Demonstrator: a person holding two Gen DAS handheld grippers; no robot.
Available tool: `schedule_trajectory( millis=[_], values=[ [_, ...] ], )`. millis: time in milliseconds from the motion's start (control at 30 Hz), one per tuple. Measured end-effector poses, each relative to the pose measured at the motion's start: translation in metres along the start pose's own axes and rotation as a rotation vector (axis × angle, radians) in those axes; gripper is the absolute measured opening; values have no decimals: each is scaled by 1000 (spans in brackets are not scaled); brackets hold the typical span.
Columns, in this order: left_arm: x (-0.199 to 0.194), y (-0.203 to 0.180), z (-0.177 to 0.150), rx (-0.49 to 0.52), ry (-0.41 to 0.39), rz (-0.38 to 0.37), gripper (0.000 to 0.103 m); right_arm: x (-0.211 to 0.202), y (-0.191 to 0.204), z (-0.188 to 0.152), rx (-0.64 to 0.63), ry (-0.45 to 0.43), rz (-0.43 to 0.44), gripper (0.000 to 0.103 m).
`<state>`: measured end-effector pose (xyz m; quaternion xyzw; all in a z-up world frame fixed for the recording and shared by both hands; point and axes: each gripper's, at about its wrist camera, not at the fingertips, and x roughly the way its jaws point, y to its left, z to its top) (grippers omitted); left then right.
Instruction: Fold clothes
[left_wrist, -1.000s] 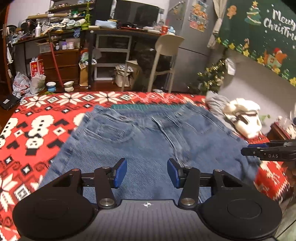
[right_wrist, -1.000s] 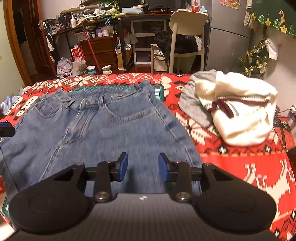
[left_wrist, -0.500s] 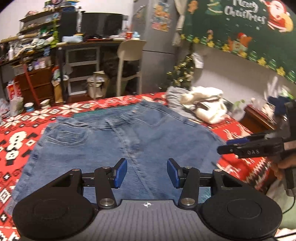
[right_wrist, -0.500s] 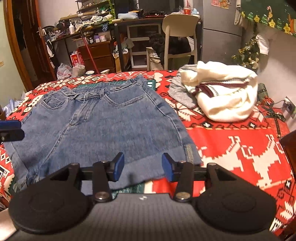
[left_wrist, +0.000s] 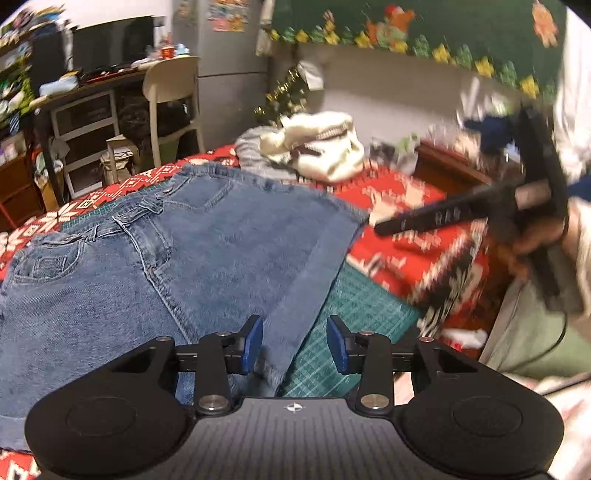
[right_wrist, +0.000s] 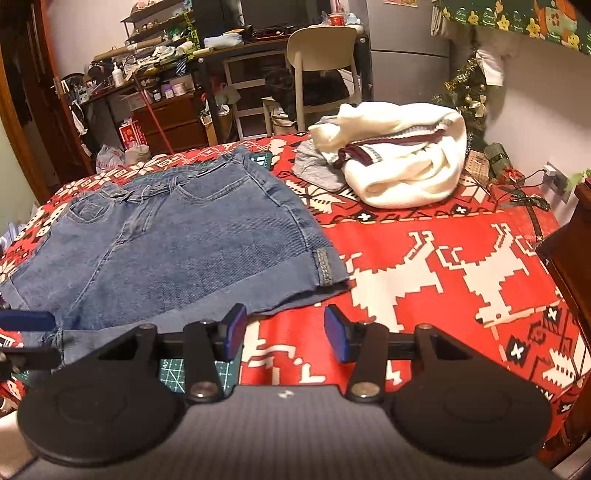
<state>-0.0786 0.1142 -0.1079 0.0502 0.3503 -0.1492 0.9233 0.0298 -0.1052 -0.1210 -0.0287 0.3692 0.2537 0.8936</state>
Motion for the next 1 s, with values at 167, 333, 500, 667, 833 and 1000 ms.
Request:
schedule_trajectory(
  millis=[167, 333, 500, 667, 833, 1000],
  values=[
    [11, -6, -9, 76, 40, 73, 39, 2, -3, -6, 14, 10, 9, 56],
    [21, -10, -18, 143, 71, 151, 38, 7, -2, -11, 16, 26, 12, 56],
    [18, 0, -26, 104, 73, 170, 30, 12, -8, -13, 29, 37, 6, 56],
    [8, 24, -21, -55, 30, 163, 27, 17, -17, -11, 40, 28, -36, 56],
    [5, 36, -16, -160, 11, 148, 26, 31, -19, -5, -32, 19, -112, 52],
    [7, 38, -13, -199, 15, 136, 26, 48, -17, 2, -94, 28, -141, 29]
  ],
)
